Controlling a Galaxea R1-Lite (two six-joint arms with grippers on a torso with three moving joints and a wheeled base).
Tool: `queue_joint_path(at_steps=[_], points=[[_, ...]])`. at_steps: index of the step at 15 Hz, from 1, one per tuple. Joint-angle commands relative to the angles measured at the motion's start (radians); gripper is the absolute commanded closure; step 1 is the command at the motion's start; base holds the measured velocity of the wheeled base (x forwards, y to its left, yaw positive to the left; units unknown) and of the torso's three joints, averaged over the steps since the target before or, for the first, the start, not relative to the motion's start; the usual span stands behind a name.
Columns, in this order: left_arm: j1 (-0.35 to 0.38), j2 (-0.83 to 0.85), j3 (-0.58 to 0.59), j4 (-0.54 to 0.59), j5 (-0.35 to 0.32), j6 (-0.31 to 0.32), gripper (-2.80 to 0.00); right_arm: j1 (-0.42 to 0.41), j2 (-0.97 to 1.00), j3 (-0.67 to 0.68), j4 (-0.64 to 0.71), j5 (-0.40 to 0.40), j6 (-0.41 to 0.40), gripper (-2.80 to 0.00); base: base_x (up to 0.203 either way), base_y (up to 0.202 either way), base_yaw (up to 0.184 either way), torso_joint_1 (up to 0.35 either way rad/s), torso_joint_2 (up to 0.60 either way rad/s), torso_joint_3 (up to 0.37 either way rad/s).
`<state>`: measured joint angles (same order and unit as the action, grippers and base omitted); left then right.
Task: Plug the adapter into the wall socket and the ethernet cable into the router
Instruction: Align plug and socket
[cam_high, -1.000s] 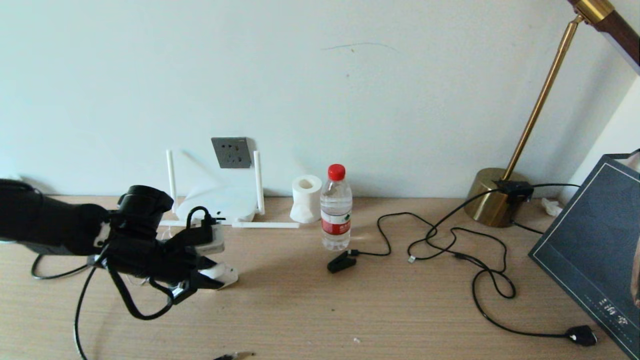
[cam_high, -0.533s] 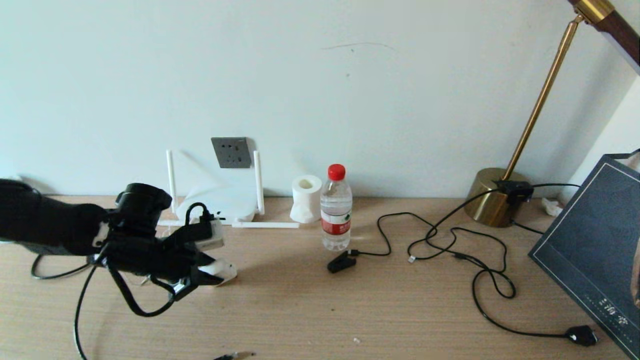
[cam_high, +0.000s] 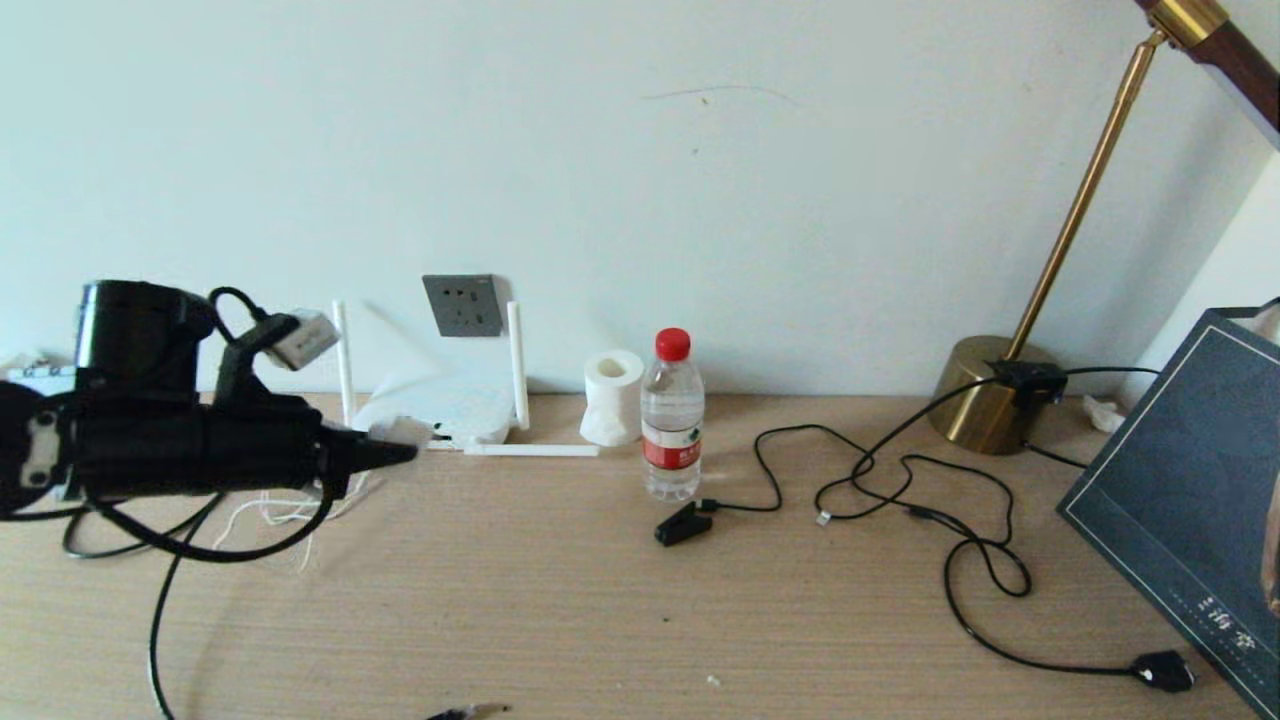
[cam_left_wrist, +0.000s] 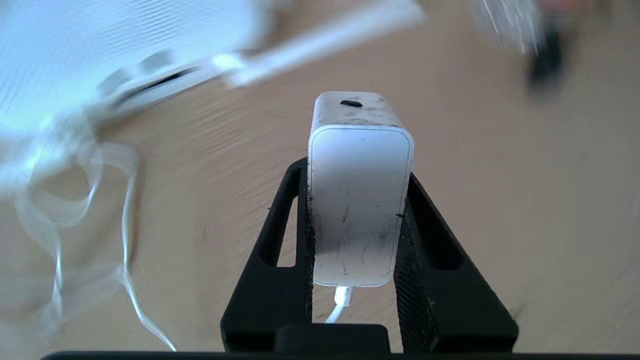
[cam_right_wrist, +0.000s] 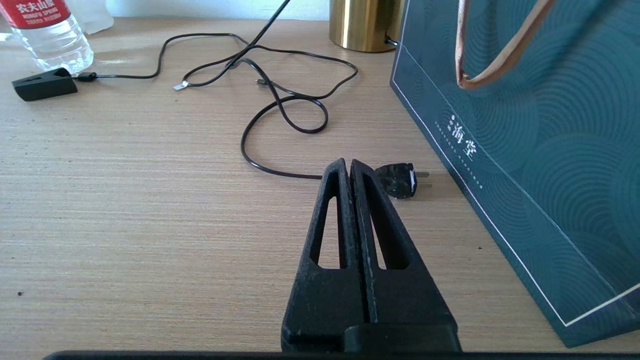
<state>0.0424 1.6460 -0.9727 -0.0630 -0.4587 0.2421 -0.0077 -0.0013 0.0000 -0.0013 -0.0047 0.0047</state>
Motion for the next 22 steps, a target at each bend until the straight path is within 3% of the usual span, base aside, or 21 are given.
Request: queue_joint_path(at_steps=[1, 3, 5, 7, 8, 10, 12, 14, 22], points=[[0.049, -0.003, 0.105, -0.258, 0.053, -0.182, 0.00, 0.000, 0.001, 0.000, 0.000, 0.000, 0.000, 0.00, 0.000, 0.000, 0.000, 0.000, 0.00, 0.000], [0.062, 0.081, 0.193, -0.598, 0.135, -0.217, 0.00, 0.000, 0.001, 0.000, 0.000, 0.000, 0.000, 0.00, 0.000, 0.000, 0.000, 0.000, 0.00, 0.000], [0.062, 0.234, 0.271, -1.018, 0.207, -0.227, 0.00, 0.000, 0.001, 0.000, 0.000, 0.000, 0.000, 0.00, 0.000, 0.000, 0.000, 0.000, 0.00, 0.000], [0.044, 0.381, 0.305, -1.289, 0.293, -0.231, 0.00, 0.000, 0.001, 0.000, 0.001, 0.000, 0.000, 0.00, 0.000, 0.000, 0.000, 0.000, 0.00, 0.000], [0.019, 0.426, 0.292, -1.359, 0.361, -0.235, 0.00, 0.001, 0.001, 0.000, 0.000, 0.000, 0.000, 0.00, 0.000, 0.000, 0.000, 0.000, 0.00, 0.000], [-0.025, 0.450, 0.201, -1.394, 0.419, -0.242, 0.00, 0.000, 0.001, 0.000, 0.000, 0.000, 0.000, 0.00, 0.000, 0.000, 0.000, 0.000, 0.00, 0.000], [-0.085, 0.460, 0.136, -1.400, 0.437, -0.237, 0.00, 0.000, 0.001, 0.000, 0.000, 0.000, 0.000, 0.00, 0.000, 0.000, 0.000, 0.000, 0.00, 0.000], [-0.122, 0.459, 0.117, -1.402, 0.446, -0.181, 0.00, 0.000, 0.001, 0.000, 0.000, 0.000, 0.000, 0.00, 0.000, 0.000, 0.000, 0.000, 0.00, 0.000], [-0.124, 0.510, 0.027, -1.402, 0.445, -0.137, 0.00, 0.000, 0.001, 0.000, 0.000, 0.000, 0.000, 0.00, 0.000, 0.000, 0.000, 0.000, 0.00, 0.000]])
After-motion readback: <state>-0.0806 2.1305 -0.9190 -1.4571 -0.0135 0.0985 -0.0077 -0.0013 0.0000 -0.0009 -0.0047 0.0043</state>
